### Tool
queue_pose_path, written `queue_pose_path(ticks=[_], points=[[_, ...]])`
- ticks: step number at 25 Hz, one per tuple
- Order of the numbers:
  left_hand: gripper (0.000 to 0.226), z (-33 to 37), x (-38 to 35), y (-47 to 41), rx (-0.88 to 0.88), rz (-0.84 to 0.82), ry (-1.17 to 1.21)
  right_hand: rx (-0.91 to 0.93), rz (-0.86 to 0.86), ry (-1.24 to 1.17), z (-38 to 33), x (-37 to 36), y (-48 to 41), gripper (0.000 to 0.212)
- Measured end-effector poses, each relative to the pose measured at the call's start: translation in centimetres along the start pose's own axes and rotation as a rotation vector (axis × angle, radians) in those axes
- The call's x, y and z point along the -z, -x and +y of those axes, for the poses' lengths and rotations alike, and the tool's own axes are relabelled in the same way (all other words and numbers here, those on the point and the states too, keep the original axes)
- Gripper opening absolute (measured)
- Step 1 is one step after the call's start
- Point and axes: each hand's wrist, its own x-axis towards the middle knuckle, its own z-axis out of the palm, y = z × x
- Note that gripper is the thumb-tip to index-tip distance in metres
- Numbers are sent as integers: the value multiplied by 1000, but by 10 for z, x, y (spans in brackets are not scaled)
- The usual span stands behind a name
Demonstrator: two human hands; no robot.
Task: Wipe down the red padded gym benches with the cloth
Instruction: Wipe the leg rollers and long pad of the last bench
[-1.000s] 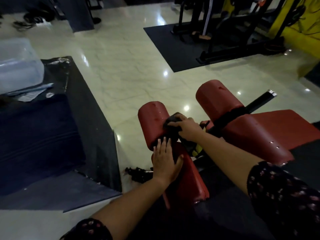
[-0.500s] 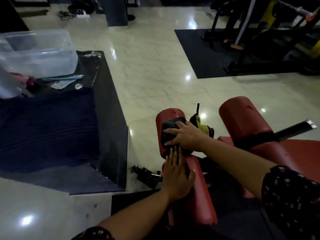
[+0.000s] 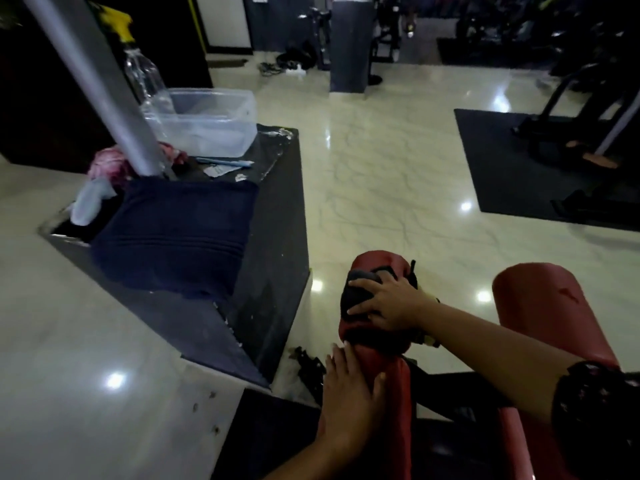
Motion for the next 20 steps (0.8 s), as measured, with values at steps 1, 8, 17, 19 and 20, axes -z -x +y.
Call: queue_pose_path(ticks=[1,8,17,19,20], points=[[92,4,0,3,35,-9,-2,38,24,56,-4,3,-2,42],[84,10,-1,4,80,-7,-3,86,-3,298,-50,21,-43,40],[84,28,3,-2,140,54,-84,-277,262,-324,11,-50,38,42],[87,36,2,-5,83,90,-143,-420,279,-518,13,-76,52,43],[86,38,0,-8,64,99,-135,-471,261,-596,15,-84,53,43]])
